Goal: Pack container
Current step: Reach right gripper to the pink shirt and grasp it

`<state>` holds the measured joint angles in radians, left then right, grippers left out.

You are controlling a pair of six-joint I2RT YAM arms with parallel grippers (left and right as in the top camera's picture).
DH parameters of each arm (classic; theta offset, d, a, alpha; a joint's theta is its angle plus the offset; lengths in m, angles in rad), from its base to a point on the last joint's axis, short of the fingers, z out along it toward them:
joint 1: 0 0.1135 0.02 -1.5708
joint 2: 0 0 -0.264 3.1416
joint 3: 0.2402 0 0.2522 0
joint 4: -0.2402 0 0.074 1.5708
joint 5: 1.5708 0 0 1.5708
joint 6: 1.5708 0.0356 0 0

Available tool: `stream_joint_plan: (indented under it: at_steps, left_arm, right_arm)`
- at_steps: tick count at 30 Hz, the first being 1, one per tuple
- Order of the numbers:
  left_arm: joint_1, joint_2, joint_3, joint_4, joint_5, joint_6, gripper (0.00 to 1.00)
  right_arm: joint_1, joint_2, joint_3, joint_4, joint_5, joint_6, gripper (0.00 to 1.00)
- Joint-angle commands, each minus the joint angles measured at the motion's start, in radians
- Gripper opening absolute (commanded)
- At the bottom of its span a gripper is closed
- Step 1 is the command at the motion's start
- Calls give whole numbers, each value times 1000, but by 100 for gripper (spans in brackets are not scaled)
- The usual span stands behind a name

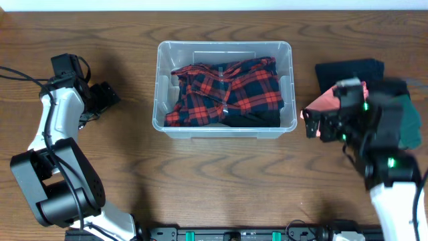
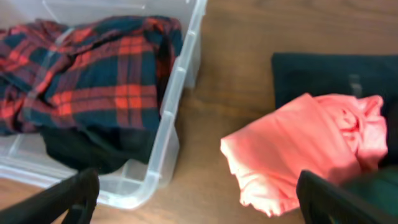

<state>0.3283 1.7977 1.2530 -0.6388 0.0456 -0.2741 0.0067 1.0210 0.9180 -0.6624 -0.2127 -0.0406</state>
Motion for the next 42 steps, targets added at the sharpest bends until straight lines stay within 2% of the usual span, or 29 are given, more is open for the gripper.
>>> stream_joint_plan:
  at_steps: [1, 4, 8, 12, 19, 28, 39, 42]
  left_arm:
    - [3, 6, -6, -1, -2, -9, 98]
    - [2, 6, -6, -1, -2, -9, 98]
    - [2, 6, -6, 0, -2, -9, 98]
    - [2, 6, -6, -1, -2, -9, 98]
    - [2, 6, -6, -1, -2, -9, 98]
    - [2, 6, -6, -1, -2, -9, 98]
    - [2, 6, -6, -1, -2, -9, 98]
    - [3, 6, -6, -1, -2, -9, 98]
  right_arm:
    - [17, 109, 122, -26, -2, -65, 99]
    - [16, 179, 141, 12, -31, -6, 99]
    - [0, 257, 142, 8, 74, 39, 99]
    - [-39, 346, 142, -60, 230, 224, 99]
    - [-50, 502, 142, -135, 258, 407, 99]
    - [-50, 605, 140, -101, 299, 486, 90]
    - [-49, 701, 138, -22, 303, 538, 72]
    - [-49, 737, 138, -14, 303, 542, 71]
